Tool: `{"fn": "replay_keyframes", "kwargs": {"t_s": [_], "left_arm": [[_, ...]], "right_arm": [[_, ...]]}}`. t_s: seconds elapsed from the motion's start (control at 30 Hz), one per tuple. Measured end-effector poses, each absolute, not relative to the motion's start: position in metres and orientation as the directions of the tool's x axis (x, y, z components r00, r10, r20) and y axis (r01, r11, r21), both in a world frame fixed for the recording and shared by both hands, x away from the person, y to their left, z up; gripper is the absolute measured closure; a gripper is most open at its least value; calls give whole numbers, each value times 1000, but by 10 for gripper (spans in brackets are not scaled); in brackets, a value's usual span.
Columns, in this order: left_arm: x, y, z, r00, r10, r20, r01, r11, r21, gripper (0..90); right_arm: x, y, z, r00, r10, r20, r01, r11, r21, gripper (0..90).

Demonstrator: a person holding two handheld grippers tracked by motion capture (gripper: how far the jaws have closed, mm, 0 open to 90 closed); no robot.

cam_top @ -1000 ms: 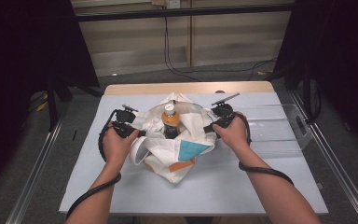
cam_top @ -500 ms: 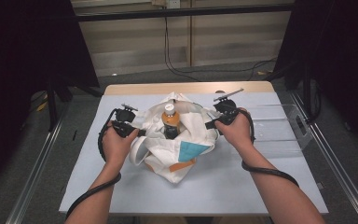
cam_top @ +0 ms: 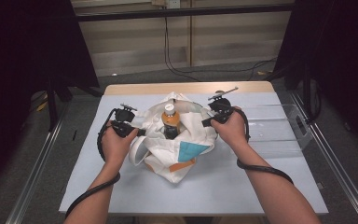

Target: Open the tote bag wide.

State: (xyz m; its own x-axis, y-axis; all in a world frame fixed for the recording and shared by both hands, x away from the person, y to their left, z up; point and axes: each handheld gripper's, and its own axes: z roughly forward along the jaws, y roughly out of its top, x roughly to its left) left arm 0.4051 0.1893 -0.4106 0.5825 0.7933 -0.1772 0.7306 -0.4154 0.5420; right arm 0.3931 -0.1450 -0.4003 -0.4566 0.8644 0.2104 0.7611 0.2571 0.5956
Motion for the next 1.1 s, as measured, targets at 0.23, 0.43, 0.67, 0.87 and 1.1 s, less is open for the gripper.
{"fn": "replay_keyframes", "kwargs": {"t_s": [0.23,0.43,0.67,0.87,1.1], "left_arm": [[406,189,-413,574,796,-193,737,-399,546,809],[407,190,-414,581,790,-197,734,-403,548,809],[408,191,-420,588,785,-196,734,-415,538,810],[407,189,-424,597,779,-195,732,-428,531,811],[406,188,-430,590,781,-202,735,-417,535,811]], "right_arm": [[406,-127,-403,-488,852,191,725,275,632,874],[418,-118,-408,-493,846,201,716,264,647,872],[431,-110,-412,-508,834,215,709,263,654,870],[436,-106,-420,-515,832,204,711,283,644,887],[437,-103,-429,-512,836,198,727,299,618,900]]}}
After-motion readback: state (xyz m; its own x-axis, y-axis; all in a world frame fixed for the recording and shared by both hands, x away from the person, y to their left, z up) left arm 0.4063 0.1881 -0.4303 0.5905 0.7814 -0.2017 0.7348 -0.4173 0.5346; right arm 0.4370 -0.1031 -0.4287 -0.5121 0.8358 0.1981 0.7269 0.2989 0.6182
